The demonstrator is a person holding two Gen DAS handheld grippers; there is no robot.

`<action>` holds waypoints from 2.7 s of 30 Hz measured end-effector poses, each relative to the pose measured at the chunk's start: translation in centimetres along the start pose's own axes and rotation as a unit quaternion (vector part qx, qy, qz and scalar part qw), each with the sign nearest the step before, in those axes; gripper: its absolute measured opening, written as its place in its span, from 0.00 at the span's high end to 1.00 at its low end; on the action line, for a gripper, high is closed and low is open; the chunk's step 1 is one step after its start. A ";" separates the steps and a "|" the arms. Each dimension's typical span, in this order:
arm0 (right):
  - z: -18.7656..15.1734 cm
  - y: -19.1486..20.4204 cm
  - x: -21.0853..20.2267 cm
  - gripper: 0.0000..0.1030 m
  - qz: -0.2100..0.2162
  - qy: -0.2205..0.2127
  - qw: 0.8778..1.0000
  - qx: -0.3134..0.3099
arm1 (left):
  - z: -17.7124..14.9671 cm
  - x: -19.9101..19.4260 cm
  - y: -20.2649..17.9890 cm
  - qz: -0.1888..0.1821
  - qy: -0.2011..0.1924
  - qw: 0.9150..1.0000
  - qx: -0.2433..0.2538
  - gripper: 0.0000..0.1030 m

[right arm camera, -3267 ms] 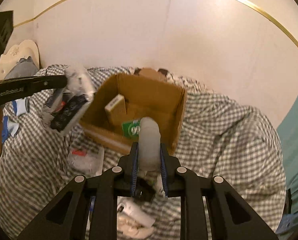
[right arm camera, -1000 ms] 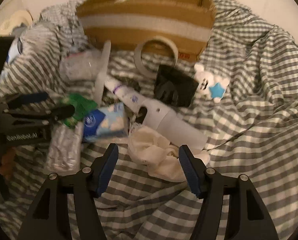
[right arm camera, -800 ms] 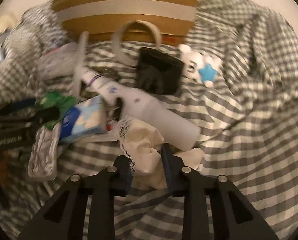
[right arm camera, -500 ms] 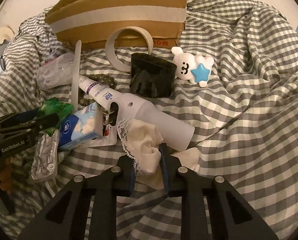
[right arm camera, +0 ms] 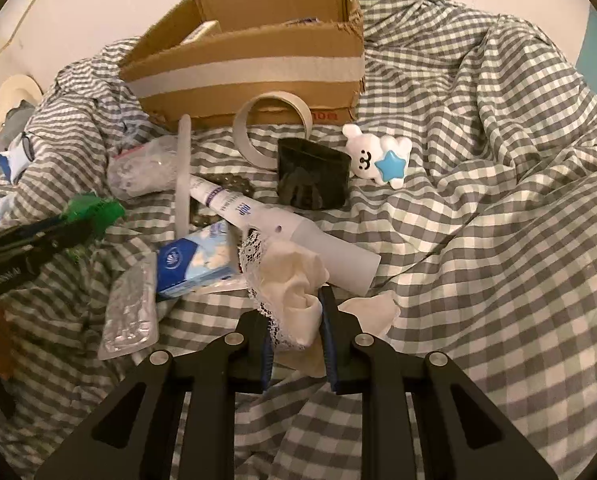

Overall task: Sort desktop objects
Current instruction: 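Grasp the green snack bag with left tool while right tool grasps lace tissue, then drop the green bag and tissue into the cardboard box, then grasp the foil blister tray with left tool while right tool grasps white bottle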

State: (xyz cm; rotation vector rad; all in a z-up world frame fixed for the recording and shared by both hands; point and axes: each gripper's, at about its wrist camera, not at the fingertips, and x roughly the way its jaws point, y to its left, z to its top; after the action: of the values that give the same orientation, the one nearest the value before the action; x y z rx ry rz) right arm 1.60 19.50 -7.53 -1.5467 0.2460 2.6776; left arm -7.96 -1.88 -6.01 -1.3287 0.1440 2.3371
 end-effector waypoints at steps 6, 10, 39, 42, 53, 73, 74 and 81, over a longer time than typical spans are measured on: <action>1.4 0.2 -2.5 0.82 0.007 -0.030 1.000 -0.003 | 1.3 -2.3 -0.5 -0.010 -0.035 0.999 0.008 0.48; 2.9 0.2 -4.0 0.82 0.014 -0.046 0.999 -0.008 | 2.4 -2.6 -1.0 -0.018 -0.044 0.999 0.009 0.48; 26.9 -0.4 0.9 0.82 0.083 -0.121 0.989 -0.026 | 22.8 6.6 -3.6 -0.024 -0.113 0.993 0.034 0.48; 28.6 -1.0 3.5 0.82 0.084 -0.109 0.990 -0.015 | 23.6 9.0 -3.8 -0.023 -0.103 0.993 0.045 0.48; 30.2 -2.9 3.8 0.42 0.080 -0.133 0.988 0.016 | 23.4 10.1 -4.3 0.026 -0.086 0.995 0.052 0.02; 9.3 -2.8 -2.6 0.42 0.027 -0.058 0.997 -0.034 | 2.8 1.3 -2.7 0.015 0.016 0.999 0.042 0.01; 8.3 -2.7 -2.3 0.42 0.024 -0.052 0.998 -0.038 | 1.9 1.4 -2.6 0.013 0.022 0.999 0.038 0.01; 4.1 -2.4 0.2 0.42 0.030 -0.012 0.999 -0.042 | -2.9 2.1 -3.4 -0.001 0.086 0.996 -0.029 0.01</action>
State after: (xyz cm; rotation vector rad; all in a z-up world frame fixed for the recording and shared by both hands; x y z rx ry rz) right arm -1.77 22.53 -6.02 -1.5527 0.1850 2.7844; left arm -5.15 1.02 -8.91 -1.5577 0.1279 2.2394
